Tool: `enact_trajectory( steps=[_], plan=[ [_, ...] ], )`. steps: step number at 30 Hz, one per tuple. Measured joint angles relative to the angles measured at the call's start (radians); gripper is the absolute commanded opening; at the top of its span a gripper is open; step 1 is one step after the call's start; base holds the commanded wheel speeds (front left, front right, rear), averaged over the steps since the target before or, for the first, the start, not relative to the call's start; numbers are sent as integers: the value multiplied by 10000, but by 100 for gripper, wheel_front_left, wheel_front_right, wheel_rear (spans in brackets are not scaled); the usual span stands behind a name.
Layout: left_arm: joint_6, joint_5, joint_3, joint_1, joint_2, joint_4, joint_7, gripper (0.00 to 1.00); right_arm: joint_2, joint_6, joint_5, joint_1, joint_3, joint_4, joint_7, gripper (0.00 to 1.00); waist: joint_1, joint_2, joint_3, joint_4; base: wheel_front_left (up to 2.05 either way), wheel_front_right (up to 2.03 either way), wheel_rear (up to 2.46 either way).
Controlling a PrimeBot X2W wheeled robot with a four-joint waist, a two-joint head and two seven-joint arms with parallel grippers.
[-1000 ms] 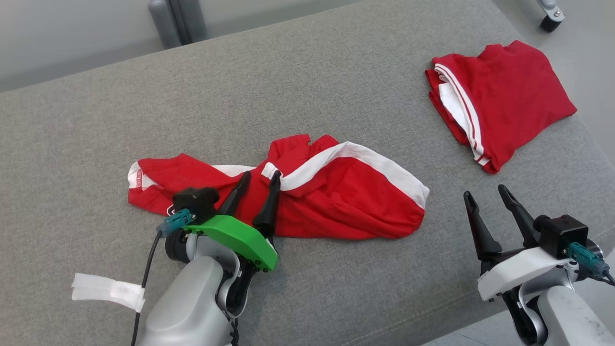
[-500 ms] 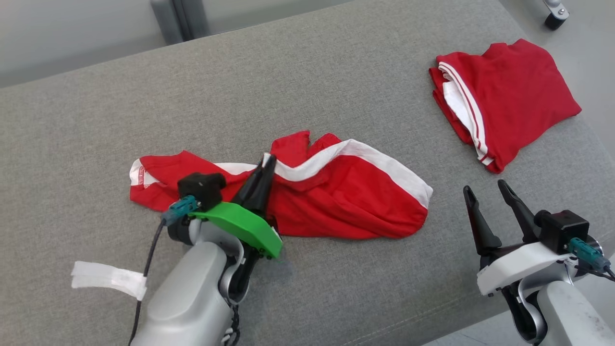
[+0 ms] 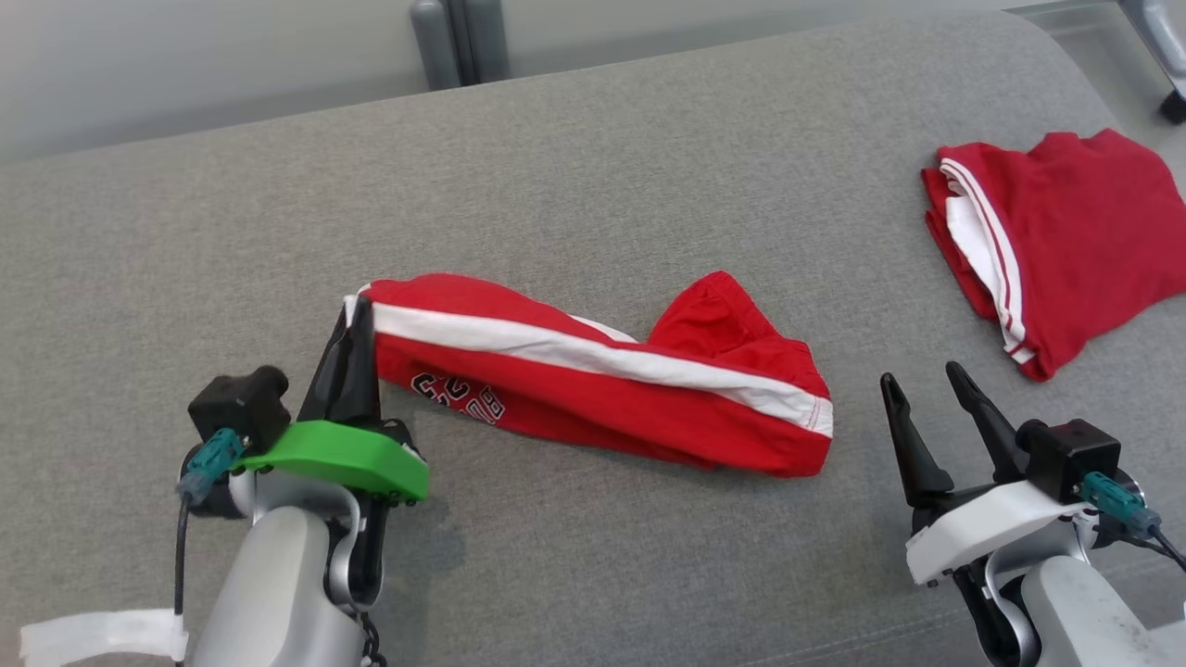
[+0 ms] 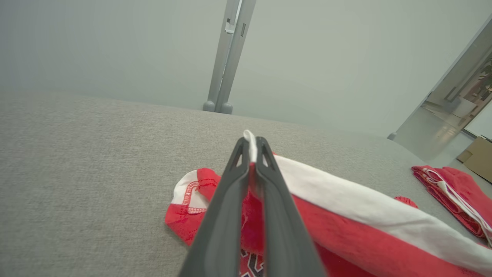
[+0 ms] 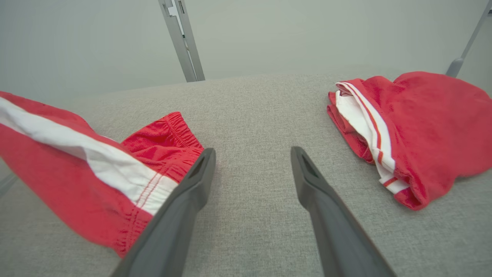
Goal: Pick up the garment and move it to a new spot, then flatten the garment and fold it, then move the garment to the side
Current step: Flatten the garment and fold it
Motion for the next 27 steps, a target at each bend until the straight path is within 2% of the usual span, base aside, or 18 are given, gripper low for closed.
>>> enact_trajectory(
  steps=[4, 12, 14, 15, 20, 27],
  plan=[
    [299, 460, 604, 667, 17, 265, -2, 0, 56, 0, 0, 30, 100, 38, 0, 100, 0, 0, -160, 398, 0, 0, 0],
    [272, 483, 773, 1233, 8, 1446, 0, 0, 38, 0, 52, 78, 245, 176, 0, 100, 0, 0, -432, 774, 0, 0, 0],
    [276, 481, 773, 1236, 4, 1597, 0, 48, 27, 0, 77, 83, 295, 192, 0, 100, 0, 0, -481, 744, 0, 0, 0],
    [318, 487, 805, 1236, 4, 1636, 0, 100, 13, 0, 77, 83, 297, 192, 0, 100, 0, 0, -504, 720, 0, 0, 0],
    [642, 623, 1141, 1481, 4, 1879, 0, 100, -10, 0, 88, 148, 334, 221, 0, 100, 0, 0, -738, 583, 0, 0, 0],
    [732, 1315, 1524, 2230, 0, 792, -2, 100, 86, 0, -33, 562, 75, 17, 0, 100, 0, 0, -1218, 497, 0, 0, 0]
  ],
)
